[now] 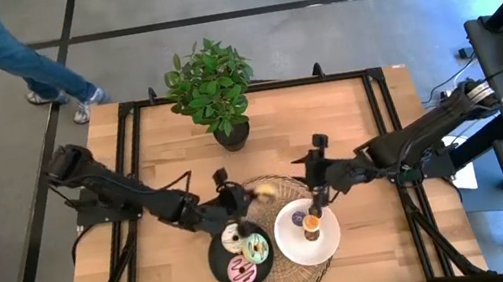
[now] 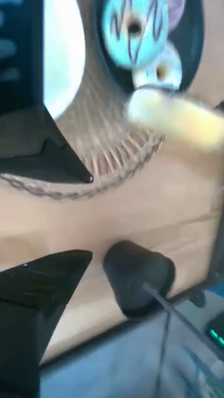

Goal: Pick & Place donuts
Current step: Put the large black donut on the black plate

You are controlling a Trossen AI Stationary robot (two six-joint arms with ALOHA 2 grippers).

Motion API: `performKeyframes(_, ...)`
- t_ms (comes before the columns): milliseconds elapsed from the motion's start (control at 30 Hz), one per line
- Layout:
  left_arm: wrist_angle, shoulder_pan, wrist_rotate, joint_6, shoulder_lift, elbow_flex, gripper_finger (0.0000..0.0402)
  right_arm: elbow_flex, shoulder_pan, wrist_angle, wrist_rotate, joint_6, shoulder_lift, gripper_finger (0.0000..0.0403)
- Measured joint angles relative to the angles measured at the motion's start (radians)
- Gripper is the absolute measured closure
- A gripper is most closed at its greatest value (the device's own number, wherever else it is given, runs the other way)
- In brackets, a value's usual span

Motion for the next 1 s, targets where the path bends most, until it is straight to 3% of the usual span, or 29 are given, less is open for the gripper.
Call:
performKeyframes(200, -0.258, -0.048, 0.410, -0.143, -0.088, 0.000, 0.0376, 0.000, 0.010, -0.071, -0.021, 0.074, -0.078, 0.0203)
performKeyframes(433, -0.384, -0.063, 0.725, -0.130, -0.107, 0.000, 0.0375, 0.000, 0.010, -0.068, 0.012, 0.078, -0.067, 0.0202)
performKeyframes(700, -0.411, -0.081, 0.856, 0.111, -0.040, 0.000, 0.0370, 0.000, 0.010, -0.064, 0.013, 0.114, -0.030, 0.0202)
performKeyframes(1000, -0.427, -0.081, 0.883, 0.235, 0.018, 0.000, 0.0369, 0.000, 0.010, -0.048, 0.014, 0.134, -0.018, 0.0202)
